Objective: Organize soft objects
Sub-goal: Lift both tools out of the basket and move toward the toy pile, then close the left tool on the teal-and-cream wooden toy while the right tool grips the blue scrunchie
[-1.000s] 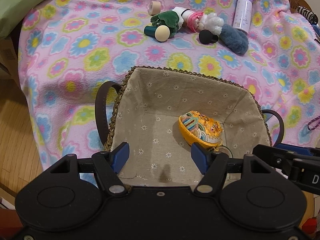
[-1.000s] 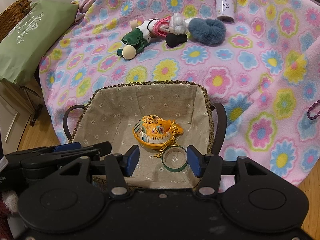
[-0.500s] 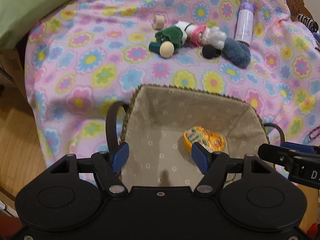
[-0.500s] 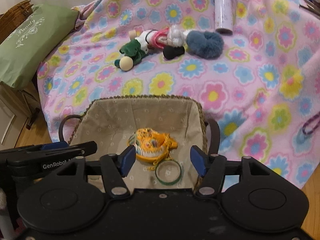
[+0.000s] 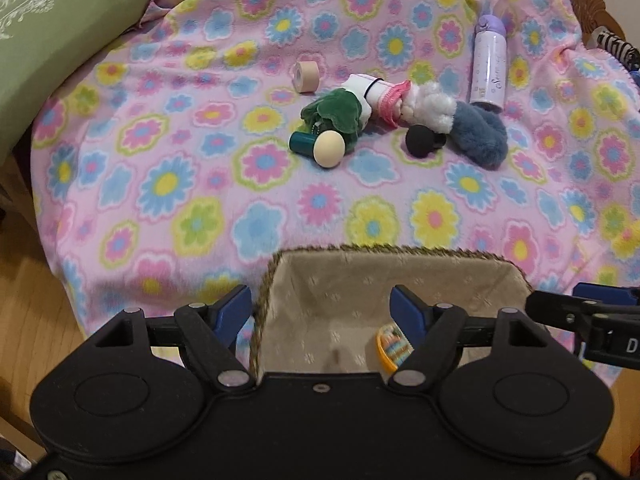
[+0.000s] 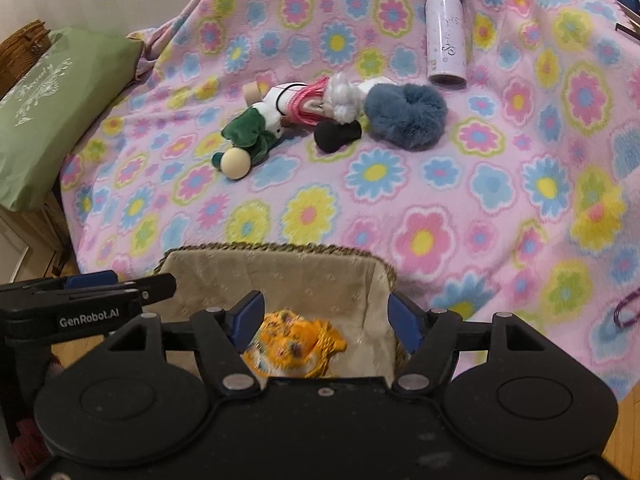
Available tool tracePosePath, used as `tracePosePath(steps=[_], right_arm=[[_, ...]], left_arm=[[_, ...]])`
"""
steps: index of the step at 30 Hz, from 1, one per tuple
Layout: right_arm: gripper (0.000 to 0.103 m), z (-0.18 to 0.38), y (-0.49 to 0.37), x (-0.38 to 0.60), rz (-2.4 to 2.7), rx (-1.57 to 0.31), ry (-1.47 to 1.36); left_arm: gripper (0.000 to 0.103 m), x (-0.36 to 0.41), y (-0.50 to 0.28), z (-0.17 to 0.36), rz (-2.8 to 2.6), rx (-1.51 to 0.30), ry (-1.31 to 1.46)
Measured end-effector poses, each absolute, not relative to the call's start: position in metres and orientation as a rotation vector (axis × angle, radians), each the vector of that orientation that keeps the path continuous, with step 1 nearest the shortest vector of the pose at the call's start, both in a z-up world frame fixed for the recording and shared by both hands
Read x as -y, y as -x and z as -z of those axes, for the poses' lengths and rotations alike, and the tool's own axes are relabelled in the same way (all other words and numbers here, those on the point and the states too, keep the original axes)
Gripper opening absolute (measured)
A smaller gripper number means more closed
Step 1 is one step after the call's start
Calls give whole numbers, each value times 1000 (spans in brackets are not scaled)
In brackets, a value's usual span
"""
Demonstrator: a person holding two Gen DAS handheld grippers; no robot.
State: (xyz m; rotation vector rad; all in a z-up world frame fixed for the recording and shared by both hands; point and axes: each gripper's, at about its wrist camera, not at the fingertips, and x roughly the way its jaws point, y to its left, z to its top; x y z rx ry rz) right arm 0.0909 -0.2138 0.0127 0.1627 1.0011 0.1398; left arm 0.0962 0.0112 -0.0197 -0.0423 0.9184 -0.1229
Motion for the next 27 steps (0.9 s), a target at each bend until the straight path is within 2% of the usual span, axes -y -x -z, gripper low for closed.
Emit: tracePosePath(steps=[10,21,25,27], right_arm=[[70,4,-143,224,-115,-1043,-175],[72,14,-209,236,-76,-1012,-189],[73,19,-232,243,-48,-998,-203],[73,22,-242,246,-35,-996,-210]], left_arm=[[72,-8,-148,30,121,-965,13],[73,2,-209,34,141,-929,-5],[81,6,-228,38,156,-902,-11],[81,6,-237,41,163,-910,-4]])
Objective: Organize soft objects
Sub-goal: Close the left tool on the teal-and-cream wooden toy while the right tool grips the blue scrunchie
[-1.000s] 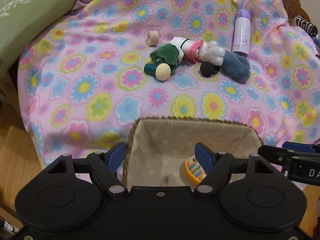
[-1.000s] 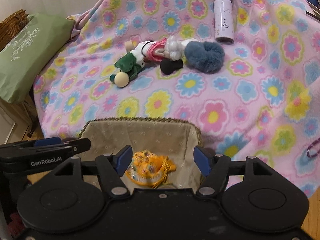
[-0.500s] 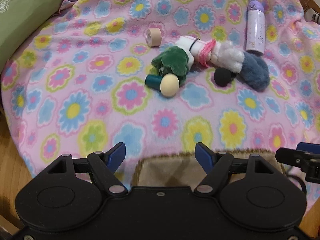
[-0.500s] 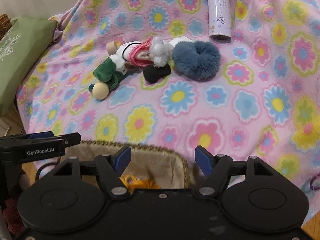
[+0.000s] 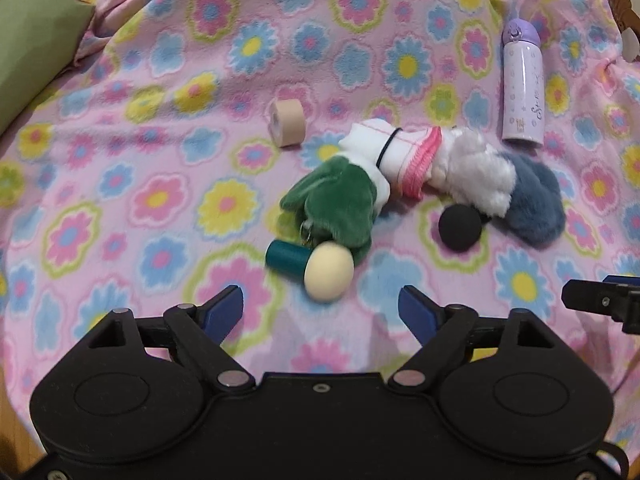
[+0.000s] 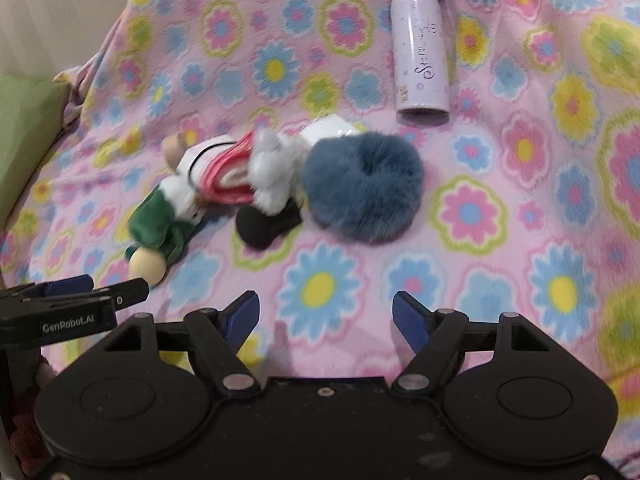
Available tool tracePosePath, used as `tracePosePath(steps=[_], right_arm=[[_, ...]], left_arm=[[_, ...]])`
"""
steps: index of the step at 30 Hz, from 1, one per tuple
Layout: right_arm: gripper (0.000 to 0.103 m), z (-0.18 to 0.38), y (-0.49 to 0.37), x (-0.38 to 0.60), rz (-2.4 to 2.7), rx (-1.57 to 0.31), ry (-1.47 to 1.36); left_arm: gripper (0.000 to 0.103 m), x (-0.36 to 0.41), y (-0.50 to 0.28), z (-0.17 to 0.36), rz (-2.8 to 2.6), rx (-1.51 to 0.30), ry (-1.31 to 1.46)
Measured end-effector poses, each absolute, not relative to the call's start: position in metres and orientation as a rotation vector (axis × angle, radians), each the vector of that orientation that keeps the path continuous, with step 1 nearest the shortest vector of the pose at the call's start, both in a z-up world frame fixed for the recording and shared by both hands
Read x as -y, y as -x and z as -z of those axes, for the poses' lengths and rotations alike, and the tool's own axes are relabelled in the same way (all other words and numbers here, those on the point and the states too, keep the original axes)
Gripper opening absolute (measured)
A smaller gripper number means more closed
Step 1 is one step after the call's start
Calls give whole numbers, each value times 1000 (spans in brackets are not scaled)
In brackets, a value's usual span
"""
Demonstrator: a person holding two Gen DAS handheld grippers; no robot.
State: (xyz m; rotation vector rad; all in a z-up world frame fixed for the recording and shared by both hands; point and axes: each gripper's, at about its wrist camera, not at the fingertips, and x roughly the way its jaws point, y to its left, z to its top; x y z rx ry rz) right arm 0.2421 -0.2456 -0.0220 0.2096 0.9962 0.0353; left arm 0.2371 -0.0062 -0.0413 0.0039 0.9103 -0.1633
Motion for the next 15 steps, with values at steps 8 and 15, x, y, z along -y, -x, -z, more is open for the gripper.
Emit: tracePosePath(steps=[8,15], right_arm=[[73,34,-270,233,-94,-992,-191],[74,40,-286,226,-88,-978,-171]], left_arm=[[81,2,-265,60,166,-920,4],[83,-4,-281,74,156,-932,-2]])
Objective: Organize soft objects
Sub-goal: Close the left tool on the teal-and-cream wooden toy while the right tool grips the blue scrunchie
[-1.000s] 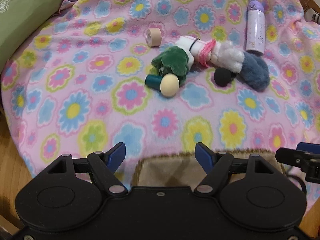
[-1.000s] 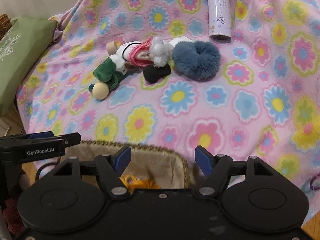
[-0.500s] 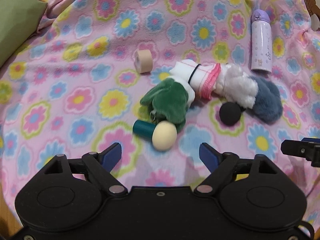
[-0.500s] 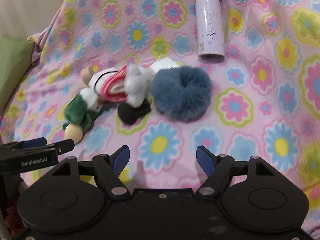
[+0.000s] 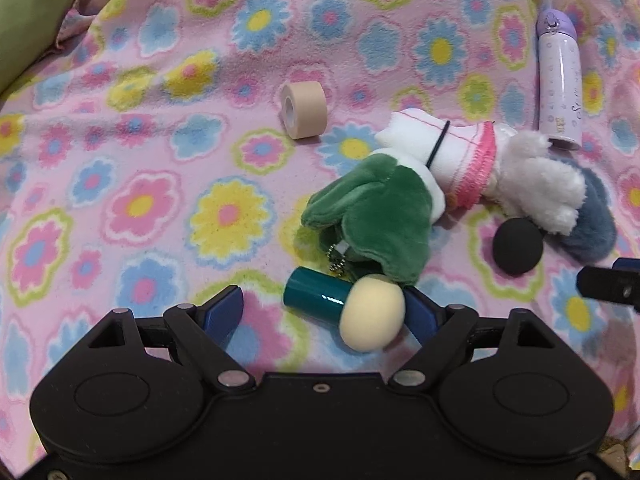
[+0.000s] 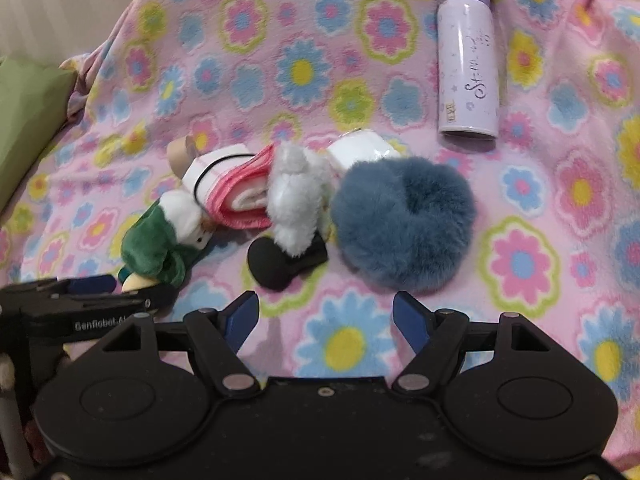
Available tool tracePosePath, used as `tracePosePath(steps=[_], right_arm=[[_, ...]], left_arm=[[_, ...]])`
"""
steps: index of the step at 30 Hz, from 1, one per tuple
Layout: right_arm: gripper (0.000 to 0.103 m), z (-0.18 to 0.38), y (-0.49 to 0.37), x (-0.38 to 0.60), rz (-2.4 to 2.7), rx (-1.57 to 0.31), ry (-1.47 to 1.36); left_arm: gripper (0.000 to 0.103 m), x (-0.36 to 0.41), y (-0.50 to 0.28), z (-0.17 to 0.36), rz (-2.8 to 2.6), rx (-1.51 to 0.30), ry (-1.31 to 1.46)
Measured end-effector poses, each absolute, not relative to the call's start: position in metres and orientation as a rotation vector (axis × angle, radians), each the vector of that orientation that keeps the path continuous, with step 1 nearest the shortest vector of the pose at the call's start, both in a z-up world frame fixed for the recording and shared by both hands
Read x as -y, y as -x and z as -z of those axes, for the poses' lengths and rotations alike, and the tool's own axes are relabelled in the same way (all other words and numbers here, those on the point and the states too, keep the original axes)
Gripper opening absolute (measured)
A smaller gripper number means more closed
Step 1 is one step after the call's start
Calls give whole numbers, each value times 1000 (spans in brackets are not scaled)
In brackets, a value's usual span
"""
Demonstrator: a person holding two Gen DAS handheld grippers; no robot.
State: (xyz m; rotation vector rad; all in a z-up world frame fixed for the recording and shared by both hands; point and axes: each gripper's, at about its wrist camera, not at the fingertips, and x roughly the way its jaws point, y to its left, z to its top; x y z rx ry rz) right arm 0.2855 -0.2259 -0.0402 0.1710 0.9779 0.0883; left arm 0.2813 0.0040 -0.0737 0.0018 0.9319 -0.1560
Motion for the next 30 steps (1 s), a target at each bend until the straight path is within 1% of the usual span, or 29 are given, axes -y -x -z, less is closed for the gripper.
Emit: tracePosePath(steps=[1,3,6,7,9,10,11,15,17,24,27,30], right_arm=[[74,41,-288,228,-81,-978,-183],[76,43,-293,233,-56,-981,-192],[76,47,-299,237,-37,-987,-191],[76,48,-300,238,-34,-988,-191],[76,50,-302,239,-27,-992,-191],[76,51,-303,240,-24,-992,-192],[76,52,-303,240,-23,-993,-194],[78,52,-306,243,-6,-974,-210],[83,52,-310,244,3,-962,-204],[84,62,-337,250,64,-950,-181],[87,68,-349,254,82,-955,-189],[88,74,-358,256,97,-968,-194]], left_arm=[[86,-4,-283,75,157,-927,-9],[88,-2,-285,78,155,-912,-29],[84,3,-284,80,159,-880,-63],[81,4,-283,80,163,-871,-67],[71,5,-281,80,183,-853,-72],[60,5,-280,79,206,-843,-72],[57,6,-279,79,226,-836,-74],[56,12,-275,78,225,-817,-111],[56,11,-277,78,225,-821,-101],[57,10,-276,81,231,-818,-97],[57,9,-276,82,237,-811,-89],[57,7,-277,82,241,-814,-75]])
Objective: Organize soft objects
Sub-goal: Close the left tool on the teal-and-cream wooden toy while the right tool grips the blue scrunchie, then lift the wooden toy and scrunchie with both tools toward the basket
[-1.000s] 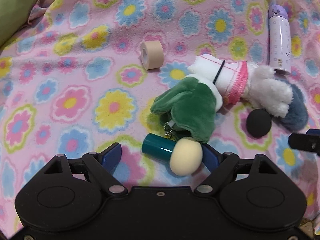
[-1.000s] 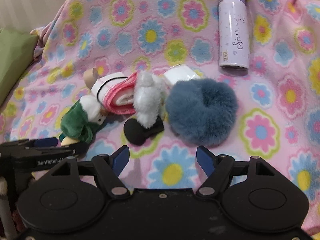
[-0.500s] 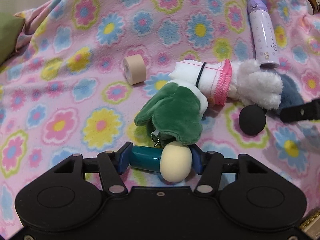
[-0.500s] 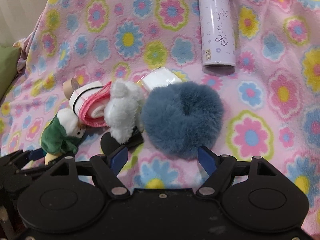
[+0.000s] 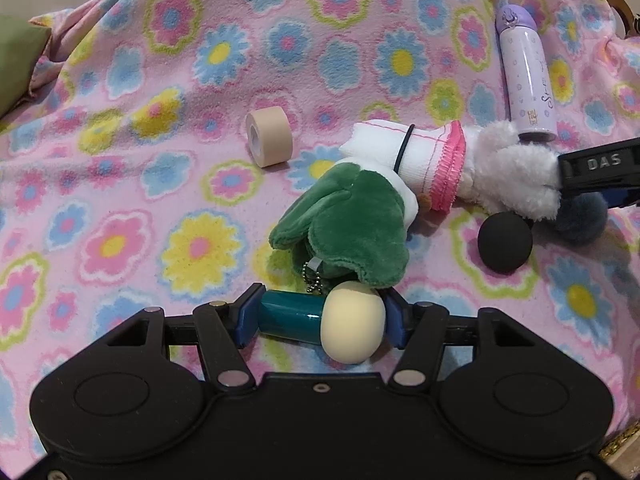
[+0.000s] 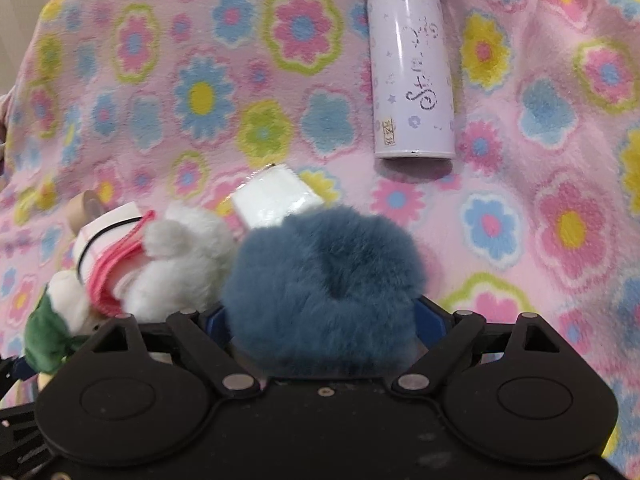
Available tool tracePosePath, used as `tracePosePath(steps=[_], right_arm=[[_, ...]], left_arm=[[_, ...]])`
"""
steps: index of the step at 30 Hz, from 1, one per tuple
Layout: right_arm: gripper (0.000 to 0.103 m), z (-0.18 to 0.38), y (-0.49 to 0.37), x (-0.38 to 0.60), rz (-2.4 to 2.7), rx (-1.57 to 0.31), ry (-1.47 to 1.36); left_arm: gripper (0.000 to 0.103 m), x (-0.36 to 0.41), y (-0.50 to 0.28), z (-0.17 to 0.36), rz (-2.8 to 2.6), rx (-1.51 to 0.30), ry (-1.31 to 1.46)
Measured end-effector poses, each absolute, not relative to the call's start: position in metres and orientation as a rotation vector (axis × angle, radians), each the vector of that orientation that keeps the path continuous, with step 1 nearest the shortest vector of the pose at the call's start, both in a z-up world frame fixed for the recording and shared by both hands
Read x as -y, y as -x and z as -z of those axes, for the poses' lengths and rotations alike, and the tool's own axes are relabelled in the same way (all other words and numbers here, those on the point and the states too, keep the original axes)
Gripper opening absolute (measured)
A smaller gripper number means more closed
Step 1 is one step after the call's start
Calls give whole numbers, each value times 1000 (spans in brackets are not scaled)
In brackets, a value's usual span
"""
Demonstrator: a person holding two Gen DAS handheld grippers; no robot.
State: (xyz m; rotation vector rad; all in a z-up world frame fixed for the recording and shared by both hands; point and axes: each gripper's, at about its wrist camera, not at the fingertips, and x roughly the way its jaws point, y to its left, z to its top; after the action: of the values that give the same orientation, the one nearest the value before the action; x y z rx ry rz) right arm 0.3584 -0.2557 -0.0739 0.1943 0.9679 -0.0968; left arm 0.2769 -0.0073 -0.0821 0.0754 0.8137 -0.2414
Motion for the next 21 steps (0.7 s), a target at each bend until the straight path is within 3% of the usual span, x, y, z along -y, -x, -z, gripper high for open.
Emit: tracePosePath(steps=[4,8,21], right_arm=[[85,79,-360,258,100,-972,-217],[59,78,-352,254,106,-958,-167],[54,43,-305,266,100,-904,-247]], left_arm=[[57,8,-277,82,237,-813,-88],[57,8,-277,81,236,-814,-88],[56,8,-268,70,233,-814,-69]])
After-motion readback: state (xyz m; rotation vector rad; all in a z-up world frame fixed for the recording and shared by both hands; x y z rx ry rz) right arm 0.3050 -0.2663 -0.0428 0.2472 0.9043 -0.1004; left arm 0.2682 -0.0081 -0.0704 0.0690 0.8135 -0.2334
